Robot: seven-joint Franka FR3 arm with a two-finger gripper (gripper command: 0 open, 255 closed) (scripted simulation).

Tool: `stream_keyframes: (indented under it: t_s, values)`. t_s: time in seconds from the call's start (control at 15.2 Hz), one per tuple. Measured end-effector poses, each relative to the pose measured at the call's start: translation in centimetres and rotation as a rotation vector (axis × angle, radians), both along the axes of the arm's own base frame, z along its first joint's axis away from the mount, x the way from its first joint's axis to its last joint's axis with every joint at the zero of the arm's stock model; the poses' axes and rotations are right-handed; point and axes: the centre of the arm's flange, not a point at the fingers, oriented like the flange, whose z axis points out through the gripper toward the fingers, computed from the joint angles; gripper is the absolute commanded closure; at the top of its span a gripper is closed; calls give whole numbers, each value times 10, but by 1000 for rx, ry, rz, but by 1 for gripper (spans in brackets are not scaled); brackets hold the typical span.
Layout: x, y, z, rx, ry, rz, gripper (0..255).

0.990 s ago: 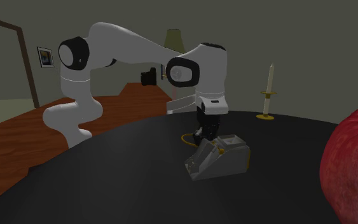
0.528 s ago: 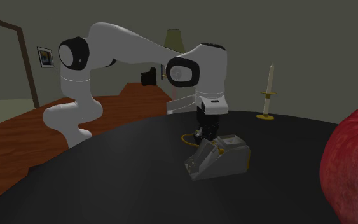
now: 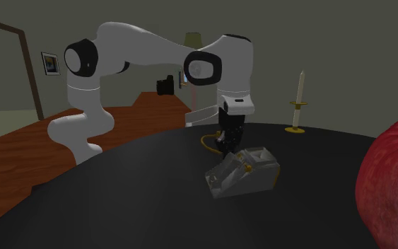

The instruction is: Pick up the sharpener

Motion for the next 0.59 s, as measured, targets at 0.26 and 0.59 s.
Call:
stream_keyframes:
  t_s: [0.26,0.59]
  values:
    - [1,1,21,0,0,0,255]
    - [2,1,44,0,0,0,255]
